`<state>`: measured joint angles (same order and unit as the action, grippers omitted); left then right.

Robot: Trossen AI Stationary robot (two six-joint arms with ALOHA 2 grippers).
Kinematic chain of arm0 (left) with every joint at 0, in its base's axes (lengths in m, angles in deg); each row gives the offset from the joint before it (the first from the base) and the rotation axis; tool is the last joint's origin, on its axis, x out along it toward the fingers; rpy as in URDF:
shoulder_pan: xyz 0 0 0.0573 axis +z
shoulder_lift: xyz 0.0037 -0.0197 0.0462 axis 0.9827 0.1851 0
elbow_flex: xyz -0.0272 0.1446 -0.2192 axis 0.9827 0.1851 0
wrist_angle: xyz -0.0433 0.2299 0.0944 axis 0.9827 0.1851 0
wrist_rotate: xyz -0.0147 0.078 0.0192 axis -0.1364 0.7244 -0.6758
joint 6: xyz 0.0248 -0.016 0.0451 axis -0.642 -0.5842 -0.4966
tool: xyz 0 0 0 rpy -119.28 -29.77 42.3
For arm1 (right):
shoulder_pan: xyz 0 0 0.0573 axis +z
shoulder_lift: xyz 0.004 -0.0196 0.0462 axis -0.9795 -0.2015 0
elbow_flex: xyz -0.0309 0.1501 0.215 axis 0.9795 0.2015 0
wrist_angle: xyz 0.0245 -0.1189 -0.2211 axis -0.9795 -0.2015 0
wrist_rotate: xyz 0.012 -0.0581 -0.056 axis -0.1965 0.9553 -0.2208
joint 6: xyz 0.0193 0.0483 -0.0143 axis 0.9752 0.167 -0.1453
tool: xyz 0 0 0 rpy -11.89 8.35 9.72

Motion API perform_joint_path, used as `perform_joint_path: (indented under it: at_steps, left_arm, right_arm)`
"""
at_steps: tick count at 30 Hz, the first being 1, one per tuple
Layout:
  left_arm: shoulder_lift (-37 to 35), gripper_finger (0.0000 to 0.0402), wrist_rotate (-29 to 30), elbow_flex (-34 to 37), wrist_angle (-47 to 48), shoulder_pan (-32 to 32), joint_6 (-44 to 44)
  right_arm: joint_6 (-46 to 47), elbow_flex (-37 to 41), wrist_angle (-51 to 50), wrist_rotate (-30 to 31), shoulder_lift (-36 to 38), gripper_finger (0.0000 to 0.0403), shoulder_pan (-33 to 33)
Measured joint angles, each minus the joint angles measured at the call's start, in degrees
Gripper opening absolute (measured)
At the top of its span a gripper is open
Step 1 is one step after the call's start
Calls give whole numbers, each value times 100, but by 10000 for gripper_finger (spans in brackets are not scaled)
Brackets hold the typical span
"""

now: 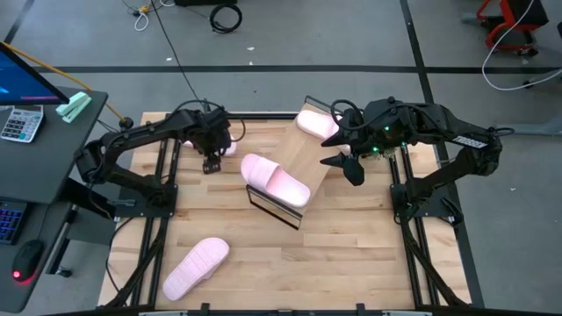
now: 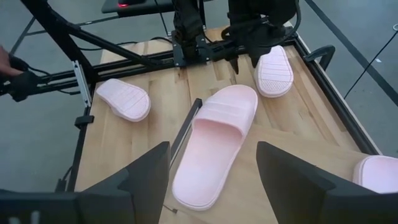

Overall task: Pick and place slides into the shelf
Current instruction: Put the top pink slide on the shelf

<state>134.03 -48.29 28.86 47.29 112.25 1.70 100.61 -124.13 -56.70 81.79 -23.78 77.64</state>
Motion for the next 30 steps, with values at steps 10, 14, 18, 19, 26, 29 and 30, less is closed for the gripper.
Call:
perform_joint_path:
  at_steps: [10, 14, 18, 19, 26, 29, 30]
  left_arm:
    - [43, 322, 583, 353, -740, -25, -160]
    - [45, 317, 922, 762, -973, -171, -349]
    - [45, 310, 1036, 1040, -1497, -343, -319]
    - [45, 310, 1178, 1073, -1640, -411, -303]
    - [59, 309, 1928, 1204, -2522, -801, -348]
    - [194, 309, 1949, 1209, -2597, -887, -344]
    - [239, 309, 1950, 1211, -2590, -904, -344]
  right_arm:
    - [-129, 0, 2, 0, 0, 244, 0]
    - [-102, 0, 0, 0, 0, 244, 0]
    - [-91, 1, 1, 1, 0, 244, 0]
    - [-90, 0, 2, 1, 0, 244, 0]
    - [-65, 0, 2, 1, 0, 244, 0]
    - [-65, 0, 3, 1, 0, 244, 0]
    - [-65, 1, 4, 1, 0, 244, 0]
